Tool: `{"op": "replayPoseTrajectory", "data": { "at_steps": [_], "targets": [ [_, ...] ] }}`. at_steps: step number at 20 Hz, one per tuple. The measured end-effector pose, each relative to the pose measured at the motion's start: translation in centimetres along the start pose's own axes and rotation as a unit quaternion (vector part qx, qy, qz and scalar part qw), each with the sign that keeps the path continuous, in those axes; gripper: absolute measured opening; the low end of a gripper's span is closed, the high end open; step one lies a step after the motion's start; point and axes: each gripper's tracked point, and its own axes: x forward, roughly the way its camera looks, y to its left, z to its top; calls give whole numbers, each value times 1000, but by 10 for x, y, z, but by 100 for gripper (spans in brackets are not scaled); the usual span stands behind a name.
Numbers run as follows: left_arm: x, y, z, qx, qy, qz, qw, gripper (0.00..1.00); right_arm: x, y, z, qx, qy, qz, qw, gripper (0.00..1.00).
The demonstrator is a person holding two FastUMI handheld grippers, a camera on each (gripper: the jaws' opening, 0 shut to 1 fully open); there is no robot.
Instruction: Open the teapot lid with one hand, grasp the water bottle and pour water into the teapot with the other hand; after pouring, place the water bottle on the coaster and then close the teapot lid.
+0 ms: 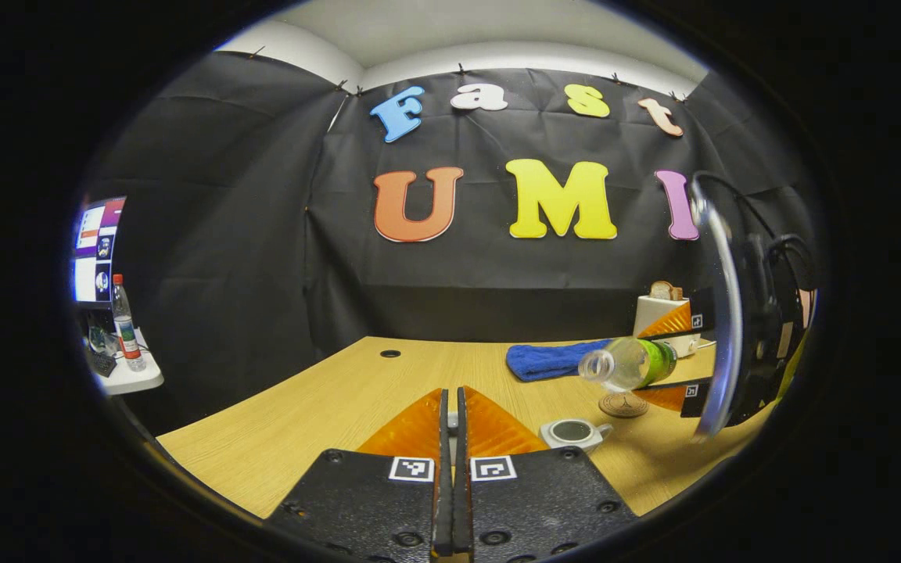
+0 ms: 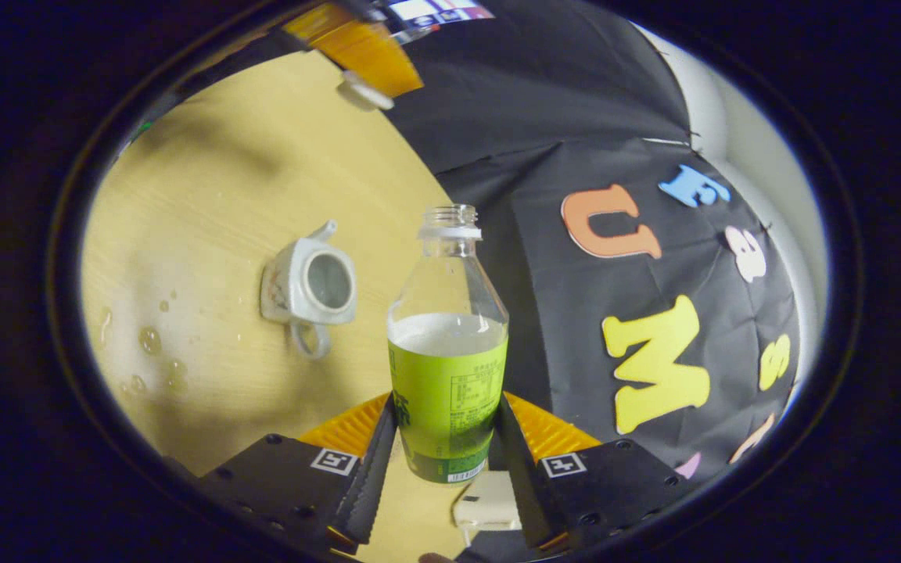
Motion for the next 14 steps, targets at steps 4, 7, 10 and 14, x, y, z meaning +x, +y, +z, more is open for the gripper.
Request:
{"op": "replayPoseTrajectory", "data": {
  "at_steps": [4,7,10,14],
  "targets": [
    [0,-23,7,7,-5,-19,1000,3,-13,-20,-4,166,-26,-11,986,72],
    [-2,-42,10,15,-9,-37,999,3,-18,-38,-14,306,-44,-12,951,72],
    [-3,-57,11,12,-9,-56,998,3,-13,-54,-32,427,-58,-5,902,70],
    [-4,-65,12,14,-6,-64,998,3,7,-62,-56,518,-53,-2,853,70]
  ]
}}
